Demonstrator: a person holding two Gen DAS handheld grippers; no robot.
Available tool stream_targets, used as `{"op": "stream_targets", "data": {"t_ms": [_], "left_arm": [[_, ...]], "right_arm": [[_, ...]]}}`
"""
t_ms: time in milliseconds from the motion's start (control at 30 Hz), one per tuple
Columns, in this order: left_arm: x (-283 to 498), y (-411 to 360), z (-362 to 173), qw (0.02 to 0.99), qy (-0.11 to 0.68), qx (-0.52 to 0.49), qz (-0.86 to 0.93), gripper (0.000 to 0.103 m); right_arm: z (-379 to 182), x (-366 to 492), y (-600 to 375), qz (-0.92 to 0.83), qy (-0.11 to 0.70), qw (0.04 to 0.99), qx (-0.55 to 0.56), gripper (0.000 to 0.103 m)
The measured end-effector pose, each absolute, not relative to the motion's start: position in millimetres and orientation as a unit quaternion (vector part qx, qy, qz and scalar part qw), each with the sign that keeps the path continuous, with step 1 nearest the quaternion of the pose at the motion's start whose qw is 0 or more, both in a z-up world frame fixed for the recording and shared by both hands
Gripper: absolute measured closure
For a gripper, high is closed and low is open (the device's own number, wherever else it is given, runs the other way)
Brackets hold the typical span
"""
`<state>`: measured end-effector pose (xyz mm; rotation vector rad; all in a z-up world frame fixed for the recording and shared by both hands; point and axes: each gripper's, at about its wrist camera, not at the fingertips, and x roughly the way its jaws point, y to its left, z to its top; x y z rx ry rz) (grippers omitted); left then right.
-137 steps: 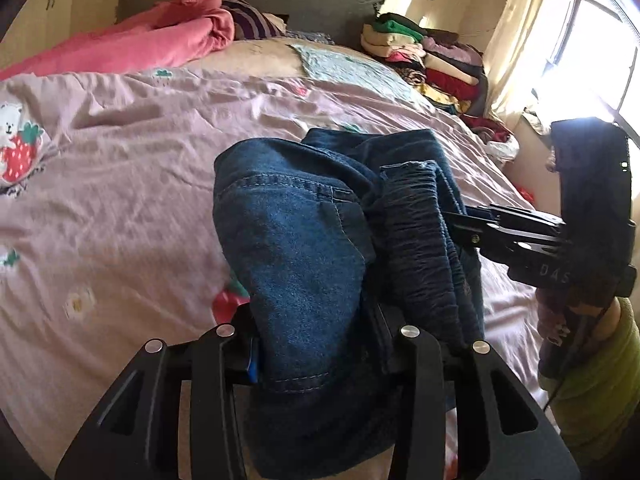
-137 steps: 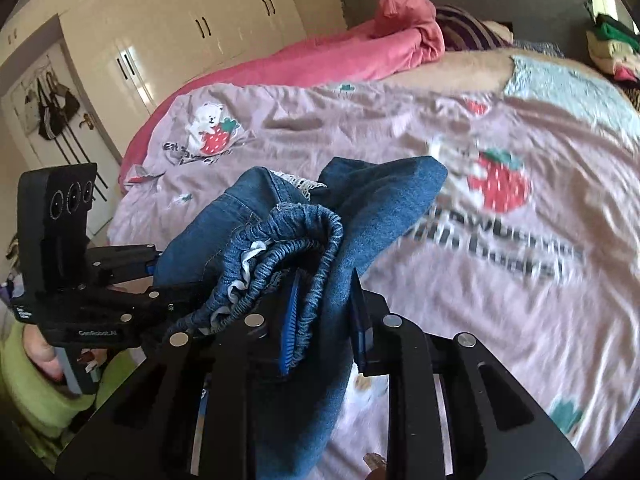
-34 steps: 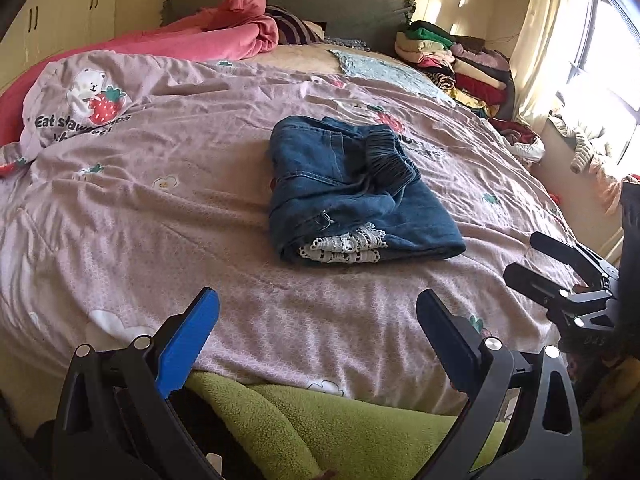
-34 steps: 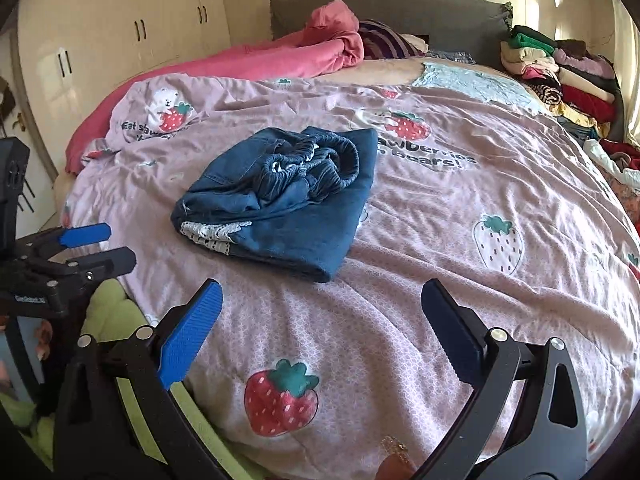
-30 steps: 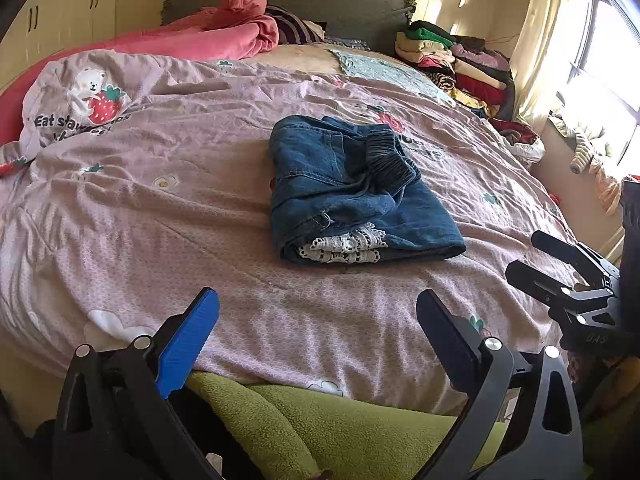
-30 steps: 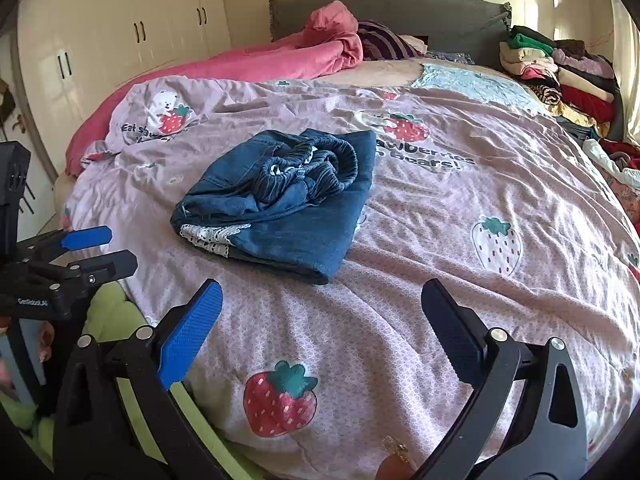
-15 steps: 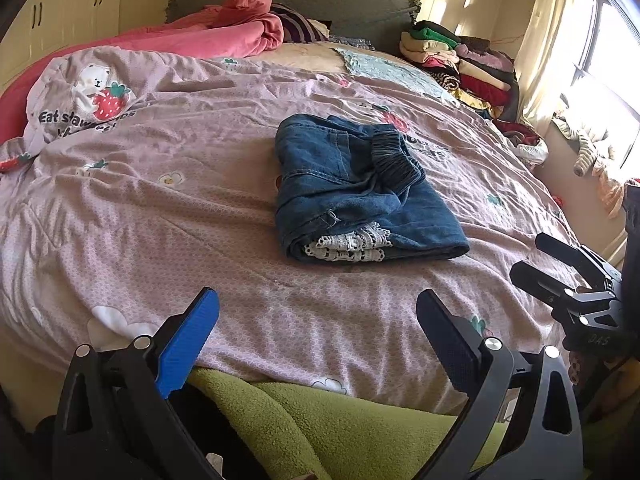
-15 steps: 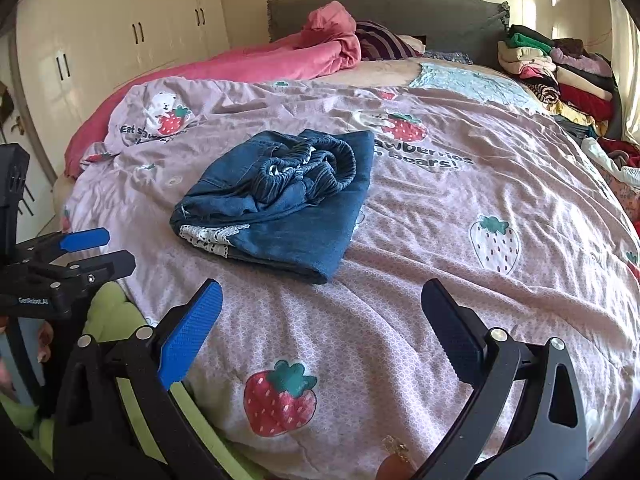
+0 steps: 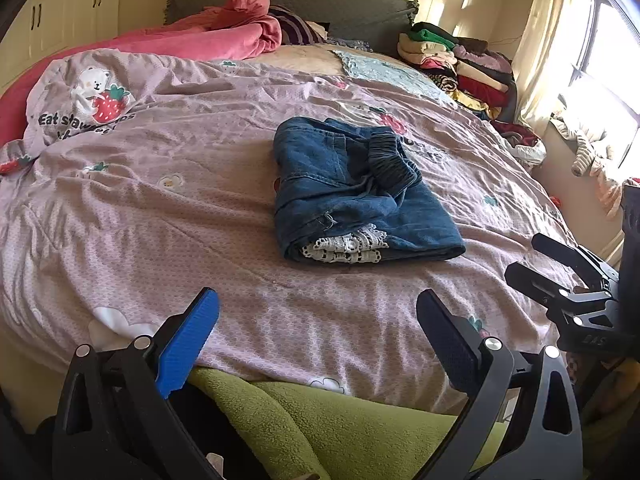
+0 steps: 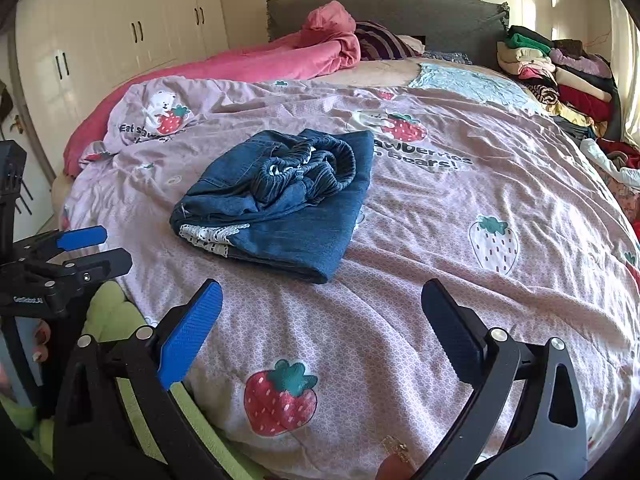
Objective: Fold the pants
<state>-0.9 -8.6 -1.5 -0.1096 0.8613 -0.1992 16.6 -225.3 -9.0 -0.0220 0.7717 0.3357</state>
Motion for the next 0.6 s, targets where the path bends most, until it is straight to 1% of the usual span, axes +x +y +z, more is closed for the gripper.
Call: {"op": "stream_targets", "data": {"t_ms": [600], "left_arm": [[-2.3, -8.3, -0.6, 0.902, 0.416, -0.054, -0.099, 0.004]], "right_arm": [[-7.8, 15.5, -224.8, 0.158, 0.371, 0.915, -0.013, 0.009]]}}
